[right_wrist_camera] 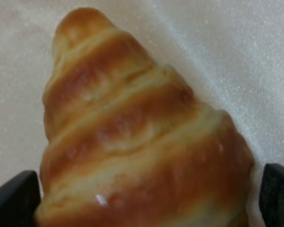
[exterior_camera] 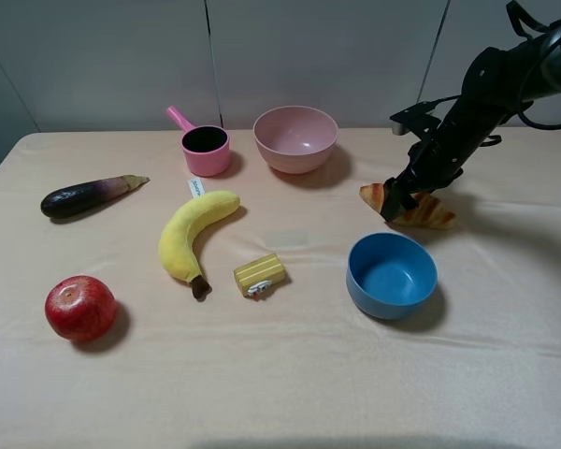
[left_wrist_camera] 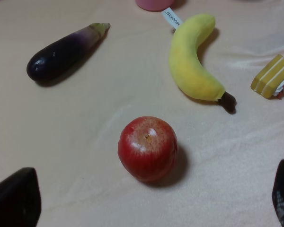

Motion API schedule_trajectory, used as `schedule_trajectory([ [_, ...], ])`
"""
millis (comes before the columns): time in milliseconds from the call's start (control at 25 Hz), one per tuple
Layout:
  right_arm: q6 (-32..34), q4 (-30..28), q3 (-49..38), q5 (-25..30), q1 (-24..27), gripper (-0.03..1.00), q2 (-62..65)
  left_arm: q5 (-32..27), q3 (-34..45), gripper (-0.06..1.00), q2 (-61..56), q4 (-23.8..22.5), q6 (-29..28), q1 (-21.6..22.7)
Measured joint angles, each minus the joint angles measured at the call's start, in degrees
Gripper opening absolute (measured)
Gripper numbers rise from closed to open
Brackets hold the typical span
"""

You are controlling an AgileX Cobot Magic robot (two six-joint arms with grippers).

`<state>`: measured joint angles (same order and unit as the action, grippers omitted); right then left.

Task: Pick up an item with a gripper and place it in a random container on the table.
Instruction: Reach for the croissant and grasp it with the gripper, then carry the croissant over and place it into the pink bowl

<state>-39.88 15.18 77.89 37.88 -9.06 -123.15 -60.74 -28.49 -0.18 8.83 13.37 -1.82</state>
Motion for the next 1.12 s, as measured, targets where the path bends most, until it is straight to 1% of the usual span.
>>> schedule_trajectory([
  [240, 0.0, 0.0, 0.0, 0.0, 0.0, 0.69, 0.0, 0.0, 0.0, 0.99, 0.0, 0.0, 0.0, 0.0],
  [320, 0.0, 0.0, 0.0, 0.0, 0.0, 0.63, 0.0, 0.0, 0.0, 0.99, 0.0, 0.0, 0.0, 0.0],
  [440, 0.0, 0.0, 0.0, 0.0, 0.0, 0.49, 0.0, 0.0, 0.0, 0.99, 0.0, 0.0, 0.0, 0.0],
  [480, 0.0, 0.0, 0.0, 0.1, 0.0, 0.48, 0.0, 0.0, 0.0, 0.99, 0.0, 0.0, 0.0, 0.0],
  [880, 0.0, 0.0, 0.0, 0.4, 0.0, 0.48, 0.0, 0.0, 0.0, 0.99, 0.0, 0.0, 0.0, 0.0],
  [1120, 0.0, -0.5, 0.5, 1.9, 0.0, 0.48, 0.0, 0.0, 0.0, 0.99, 0.0, 0.0, 0.0, 0.0],
])
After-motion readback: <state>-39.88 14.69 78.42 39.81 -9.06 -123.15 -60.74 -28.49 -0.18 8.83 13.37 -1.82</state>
